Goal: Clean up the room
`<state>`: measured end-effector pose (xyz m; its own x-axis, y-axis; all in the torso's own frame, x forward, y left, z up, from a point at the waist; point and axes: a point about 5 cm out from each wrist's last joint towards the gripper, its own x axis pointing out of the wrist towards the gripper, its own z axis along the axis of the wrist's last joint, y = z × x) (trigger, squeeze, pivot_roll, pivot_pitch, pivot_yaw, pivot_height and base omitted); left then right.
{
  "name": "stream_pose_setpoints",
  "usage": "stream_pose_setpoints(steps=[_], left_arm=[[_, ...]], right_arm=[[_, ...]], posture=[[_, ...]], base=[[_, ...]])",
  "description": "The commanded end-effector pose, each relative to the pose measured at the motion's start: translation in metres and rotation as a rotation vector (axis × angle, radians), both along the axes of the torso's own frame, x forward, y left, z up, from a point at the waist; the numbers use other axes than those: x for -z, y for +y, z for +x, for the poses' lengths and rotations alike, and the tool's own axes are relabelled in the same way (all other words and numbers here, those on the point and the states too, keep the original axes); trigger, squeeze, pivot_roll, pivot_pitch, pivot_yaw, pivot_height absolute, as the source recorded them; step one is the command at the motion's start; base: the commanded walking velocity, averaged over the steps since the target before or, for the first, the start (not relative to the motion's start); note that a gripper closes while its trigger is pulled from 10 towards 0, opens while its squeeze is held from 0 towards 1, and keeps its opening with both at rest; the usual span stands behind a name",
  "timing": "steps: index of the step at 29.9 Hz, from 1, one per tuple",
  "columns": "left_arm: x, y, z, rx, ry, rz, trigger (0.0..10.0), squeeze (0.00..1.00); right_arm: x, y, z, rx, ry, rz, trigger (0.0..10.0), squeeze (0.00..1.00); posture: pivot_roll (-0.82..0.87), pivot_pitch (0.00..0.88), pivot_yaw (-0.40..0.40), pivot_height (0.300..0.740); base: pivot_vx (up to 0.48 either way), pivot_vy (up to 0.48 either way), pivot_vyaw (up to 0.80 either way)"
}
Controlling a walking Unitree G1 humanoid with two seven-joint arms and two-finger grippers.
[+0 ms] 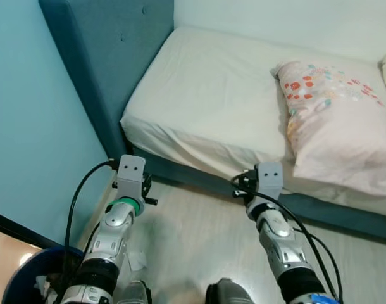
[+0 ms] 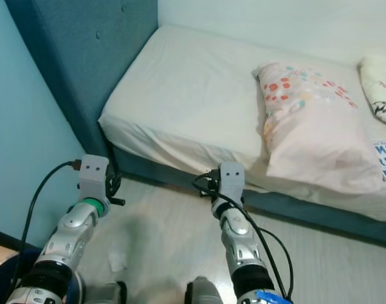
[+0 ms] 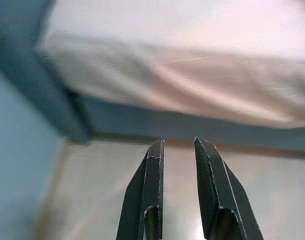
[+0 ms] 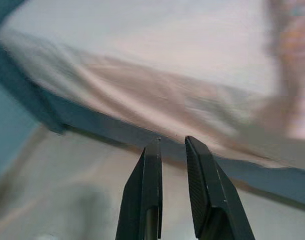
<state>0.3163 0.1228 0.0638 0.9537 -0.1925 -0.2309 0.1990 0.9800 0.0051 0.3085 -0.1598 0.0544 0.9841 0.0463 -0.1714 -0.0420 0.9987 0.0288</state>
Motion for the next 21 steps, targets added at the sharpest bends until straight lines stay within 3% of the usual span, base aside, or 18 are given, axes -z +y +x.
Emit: stream_pose_setpoints(steps=[1, 11, 21], left_arm=[[0.0047, 0.0053, -0.0023, -0.007, 0.017, 0.015, 10.0, 0.00], [0.0051, 0.0033, -0.0020, -0.001, 0.020, 0.019, 10.0, 0.00], [0.0066, 0.0048, -0.0041, -0.003, 0.025, 0.026, 10.0, 0.00]], right_arm=[[0.0043, 0.0001, -0.0024, 0.010, 0.018, 0.017, 10.0, 0.00], [0.0042, -0.0037, -0.0015, 0.030, 0.022, 0.014, 10.0, 0.00], [0.0064, -0.0041, -0.0010, 0.052, 0.034, 0.042, 10.0, 0.00]], posture=[[0.03, 0.105, 0.006, 0.740], [0.03, 0.108, 0.003, 0.740], [0.04, 0.123, -0.001, 0.740]], base=[[0.000, -0.428, 0.00], [0.000, -0.424, 0.00], [0.000, -0.423, 0.72]])
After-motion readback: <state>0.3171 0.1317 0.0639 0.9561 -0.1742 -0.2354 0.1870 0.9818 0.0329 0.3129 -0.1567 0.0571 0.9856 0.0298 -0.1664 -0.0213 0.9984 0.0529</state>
